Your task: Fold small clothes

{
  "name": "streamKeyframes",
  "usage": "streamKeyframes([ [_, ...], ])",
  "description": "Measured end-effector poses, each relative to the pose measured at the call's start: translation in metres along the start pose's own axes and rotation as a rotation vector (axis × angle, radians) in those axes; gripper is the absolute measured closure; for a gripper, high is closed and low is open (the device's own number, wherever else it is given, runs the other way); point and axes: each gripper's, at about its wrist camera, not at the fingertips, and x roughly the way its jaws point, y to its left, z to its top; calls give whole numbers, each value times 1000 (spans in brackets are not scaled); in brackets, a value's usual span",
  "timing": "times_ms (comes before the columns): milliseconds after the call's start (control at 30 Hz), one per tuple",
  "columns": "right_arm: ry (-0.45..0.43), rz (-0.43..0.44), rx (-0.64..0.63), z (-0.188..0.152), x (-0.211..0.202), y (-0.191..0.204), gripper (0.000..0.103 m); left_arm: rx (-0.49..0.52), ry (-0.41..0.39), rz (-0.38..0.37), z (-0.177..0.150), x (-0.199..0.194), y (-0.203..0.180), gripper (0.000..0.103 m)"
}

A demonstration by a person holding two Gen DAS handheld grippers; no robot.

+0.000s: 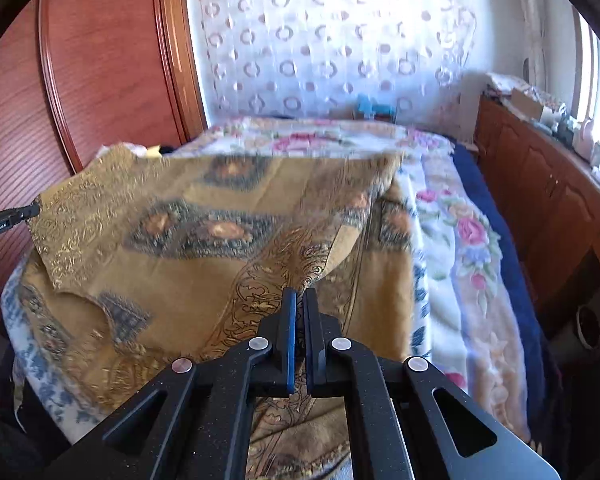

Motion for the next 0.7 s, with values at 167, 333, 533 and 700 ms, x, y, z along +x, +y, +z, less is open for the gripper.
streamKeyframes([
  [167, -18, 17, -18, -13, -35, 6, 100, -25, -8, -38, -10, -24, 1, 99],
  [333, -1, 20, -20, -37, -58, 3, 100, -46, 28, -29, -34, -33, 6, 99],
  [533, 75, 9, -6, -62, -37, 6, 100, -51, 120, 18, -62, -10, 4, 99],
  [700, 87, 4, 26, -65, -25, 6, 100, -56, 144, 37, -69, -3, -1, 99],
])
